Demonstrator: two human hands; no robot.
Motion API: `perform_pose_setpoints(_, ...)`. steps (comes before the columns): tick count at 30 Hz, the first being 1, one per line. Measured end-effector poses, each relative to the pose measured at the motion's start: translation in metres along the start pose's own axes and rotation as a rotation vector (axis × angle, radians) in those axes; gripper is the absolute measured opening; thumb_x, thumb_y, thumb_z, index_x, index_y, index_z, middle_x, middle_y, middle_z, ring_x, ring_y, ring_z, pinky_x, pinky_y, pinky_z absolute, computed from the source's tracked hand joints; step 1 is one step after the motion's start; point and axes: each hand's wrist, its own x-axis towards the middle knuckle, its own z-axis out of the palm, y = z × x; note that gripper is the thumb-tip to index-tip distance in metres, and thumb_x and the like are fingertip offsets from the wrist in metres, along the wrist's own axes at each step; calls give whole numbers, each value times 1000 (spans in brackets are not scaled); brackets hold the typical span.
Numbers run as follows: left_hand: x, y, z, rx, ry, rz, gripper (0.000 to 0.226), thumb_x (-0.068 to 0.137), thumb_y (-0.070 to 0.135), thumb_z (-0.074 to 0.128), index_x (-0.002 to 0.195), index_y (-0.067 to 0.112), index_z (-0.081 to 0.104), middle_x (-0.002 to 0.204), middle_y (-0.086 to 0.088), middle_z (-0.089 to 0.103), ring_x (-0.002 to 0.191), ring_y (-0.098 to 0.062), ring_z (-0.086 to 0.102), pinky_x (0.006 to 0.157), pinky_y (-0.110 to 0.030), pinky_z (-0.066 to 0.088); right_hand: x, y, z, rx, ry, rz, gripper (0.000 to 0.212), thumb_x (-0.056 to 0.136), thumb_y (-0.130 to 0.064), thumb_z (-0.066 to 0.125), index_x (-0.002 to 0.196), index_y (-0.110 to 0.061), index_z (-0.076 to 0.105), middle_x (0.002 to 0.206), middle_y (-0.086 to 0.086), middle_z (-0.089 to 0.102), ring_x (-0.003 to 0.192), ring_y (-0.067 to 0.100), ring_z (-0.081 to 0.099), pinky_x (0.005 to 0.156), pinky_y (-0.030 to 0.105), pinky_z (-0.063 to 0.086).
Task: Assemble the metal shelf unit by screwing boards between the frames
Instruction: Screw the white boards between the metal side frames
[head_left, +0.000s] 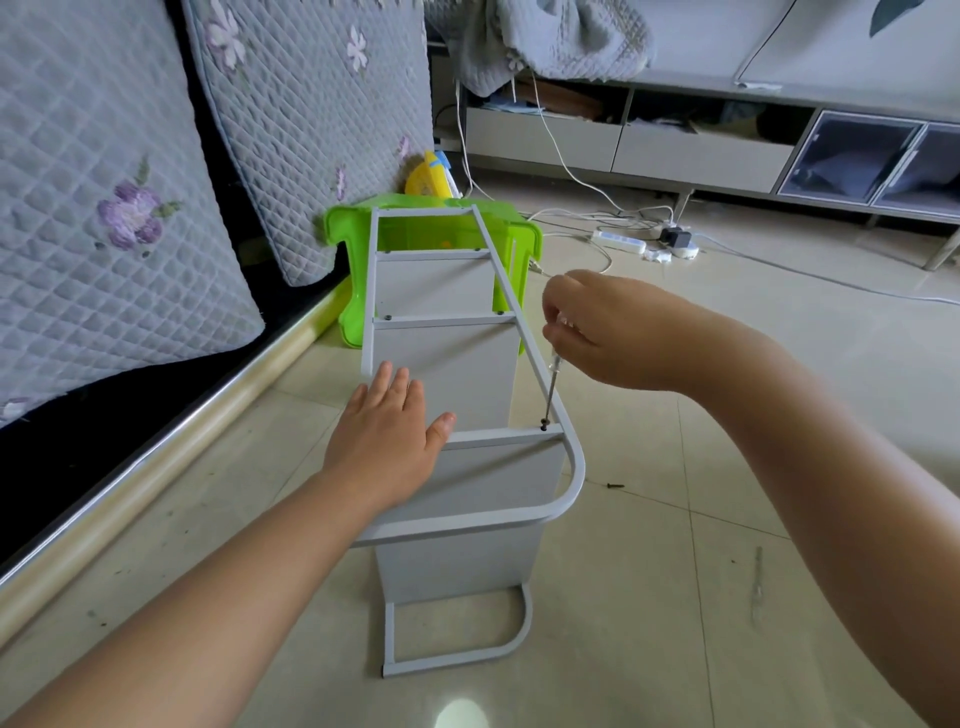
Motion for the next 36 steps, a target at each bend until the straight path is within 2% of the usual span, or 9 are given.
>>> perform_pose_setpoints(5,1,1,-1,3,-15,-12,64,99,44,13,148,4,6,157,-8,0,144,-19,-9,116,-34,1,-3,12,5,50,-9,-135,17,88,-3,49,99,0,61,99,11,55,82,22,48,70,22,32)
perform_pose_setpoints(9,0,1,-1,-12,-20,-59,69,97,48,12,147,2,5,157,-11,-2,144,-20,-10,117,-34,0,-4,8,-3,102,-95,-90,21,84,4,39,96,-7,52,83,-4,43,77,15,39,63,17,26)
perform_pose_setpoints(13,-2,2,-1,-28,-31,-124,74,96,52,12,147,-1,3,156,-14,-3,144,-23,-11,117,-34,-1,-1,7,-10,117,-208,-12,17,92,-4,35,89,-15,48,70,-13,49,55,-3,48,57,10,36)
perform_pose_setpoints(17,-1,2,-2,-51,-36,-124,74,96,51,14,146,-2,3,156,-15,-2,144,-23,-7,117,-33,-1,3,6,-14,30,-263,53,25,97,-25,39,77,-15,51,69,7,68,36,2,51,49,9,38)
perform_pose_setpoints(20,0,2,-1,-47,-40,-118,74,96,51,14,146,-3,4,156,-16,-1,144,-24,-7,117,-33,-1,12,1,-12,-153,-229,89,45,98,-36,33,70,-6,50,64,9,59,50,16,51,62,28,45)
perform_pose_setpoints(24,-2,1,-1,-34,-41,-107,74,96,51,13,146,-3,5,156,-17,0,144,-24,-8,117,-33,0,11,-4,-7,-92,-176,134,39,99,-33,30,68,-10,35,67,1,36,77,23,39,69,30,31)
perform_pose_setpoints(28,-2,1,0,-36,-34,-100,74,96,51,14,146,-3,6,156,-17,1,144,-24,-6,117,-33,0,4,-6,-10,94,-228,116,6,92,-12,35,87,-8,35,73,0,38,75,22,39,67,30,30)
perform_pose_setpoints(32,-1,1,0,-26,-29,-98,75,96,52,14,146,-3,6,155,-18,1,144,-24,-5,118,-33,0,4,-5,-17,83,-224,80,14,93,-11,41,100,-9,53,86,0,48,81,18,45,71,27,36)
perform_pose_setpoints(36,-1,0,1,-15,-34,-100,75,96,52,13,146,-4,6,155,-18,1,144,-24,-6,118,-33,0,7,-3,-21,-57,-203,52,32,95,-31,46,69,-13,49,59,-2,48,56,11,46,54,22,34)
